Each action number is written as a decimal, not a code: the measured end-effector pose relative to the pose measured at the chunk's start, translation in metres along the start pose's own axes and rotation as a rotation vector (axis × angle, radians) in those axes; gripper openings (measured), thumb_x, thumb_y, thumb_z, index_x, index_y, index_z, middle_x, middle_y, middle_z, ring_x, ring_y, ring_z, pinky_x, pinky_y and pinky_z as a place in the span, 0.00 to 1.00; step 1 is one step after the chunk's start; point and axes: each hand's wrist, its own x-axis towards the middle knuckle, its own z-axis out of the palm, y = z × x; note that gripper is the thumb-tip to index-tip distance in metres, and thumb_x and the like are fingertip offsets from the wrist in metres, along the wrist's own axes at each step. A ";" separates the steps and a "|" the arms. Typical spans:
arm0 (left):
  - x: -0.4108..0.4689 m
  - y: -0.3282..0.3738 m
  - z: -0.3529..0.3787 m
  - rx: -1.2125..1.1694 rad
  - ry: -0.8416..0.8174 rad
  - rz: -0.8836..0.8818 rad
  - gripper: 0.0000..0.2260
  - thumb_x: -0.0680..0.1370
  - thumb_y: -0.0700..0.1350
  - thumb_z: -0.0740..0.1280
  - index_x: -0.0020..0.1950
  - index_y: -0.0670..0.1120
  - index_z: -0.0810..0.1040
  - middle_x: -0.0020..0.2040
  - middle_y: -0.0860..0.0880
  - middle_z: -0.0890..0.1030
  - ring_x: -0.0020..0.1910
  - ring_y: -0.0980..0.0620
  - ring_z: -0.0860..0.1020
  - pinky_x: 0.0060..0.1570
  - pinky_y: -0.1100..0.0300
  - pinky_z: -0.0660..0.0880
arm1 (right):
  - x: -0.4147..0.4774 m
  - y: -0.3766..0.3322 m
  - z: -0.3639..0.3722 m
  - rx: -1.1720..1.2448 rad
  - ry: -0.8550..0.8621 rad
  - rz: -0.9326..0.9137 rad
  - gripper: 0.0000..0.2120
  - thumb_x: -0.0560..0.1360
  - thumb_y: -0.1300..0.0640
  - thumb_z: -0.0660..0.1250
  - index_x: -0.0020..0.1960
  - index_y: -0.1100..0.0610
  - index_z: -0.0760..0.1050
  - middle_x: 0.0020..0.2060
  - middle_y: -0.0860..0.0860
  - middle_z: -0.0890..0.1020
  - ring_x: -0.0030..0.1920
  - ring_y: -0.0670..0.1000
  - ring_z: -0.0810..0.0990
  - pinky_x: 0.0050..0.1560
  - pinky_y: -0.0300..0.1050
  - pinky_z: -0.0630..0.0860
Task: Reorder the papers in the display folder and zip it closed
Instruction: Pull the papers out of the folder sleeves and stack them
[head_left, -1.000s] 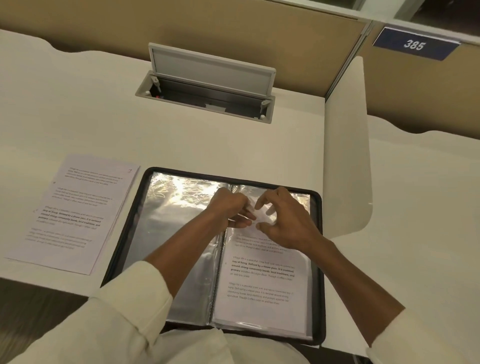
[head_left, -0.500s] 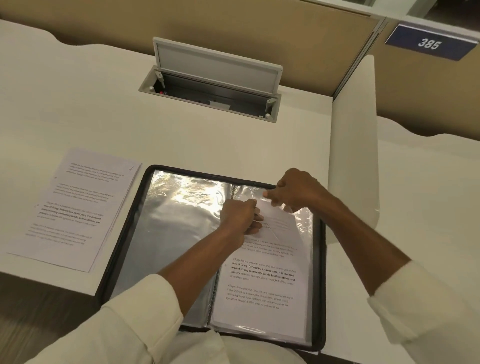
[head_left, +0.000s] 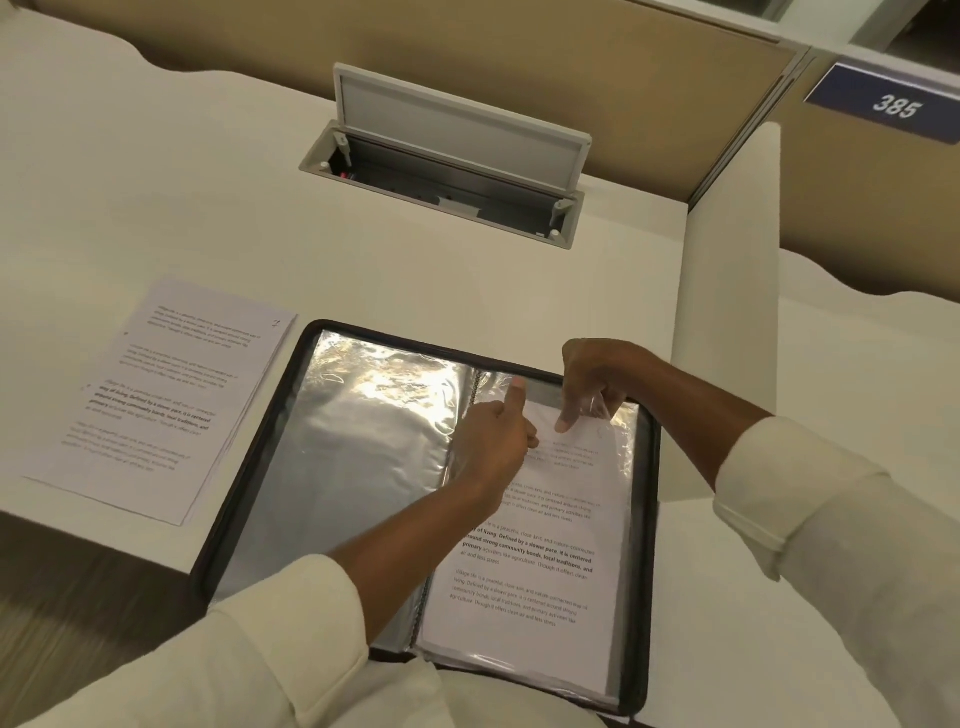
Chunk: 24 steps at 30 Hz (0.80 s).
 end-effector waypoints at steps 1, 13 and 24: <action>-0.001 -0.005 0.001 0.095 0.019 0.073 0.32 0.85 0.68 0.56 0.36 0.46 0.83 0.34 0.49 0.86 0.40 0.49 0.85 0.48 0.51 0.81 | 0.002 -0.001 0.000 -0.017 -0.008 0.009 0.29 0.61 0.58 0.88 0.54 0.67 0.79 0.44 0.61 0.88 0.43 0.61 0.89 0.49 0.57 0.87; -0.016 -0.116 -0.022 0.857 -0.010 0.715 0.46 0.77 0.78 0.59 0.82 0.45 0.58 0.87 0.44 0.44 0.86 0.44 0.43 0.83 0.46 0.50 | 0.012 0.008 -0.012 -0.078 0.020 -0.034 0.22 0.63 0.59 0.87 0.50 0.68 0.83 0.45 0.62 0.87 0.44 0.63 0.89 0.48 0.59 0.87; -0.025 -0.138 -0.028 0.862 0.017 0.968 0.50 0.78 0.73 0.66 0.84 0.37 0.54 0.86 0.35 0.46 0.86 0.35 0.47 0.81 0.35 0.56 | 0.028 0.025 -0.038 -0.034 0.252 -0.145 0.18 0.72 0.54 0.82 0.54 0.65 0.84 0.50 0.57 0.86 0.49 0.57 0.84 0.46 0.48 0.78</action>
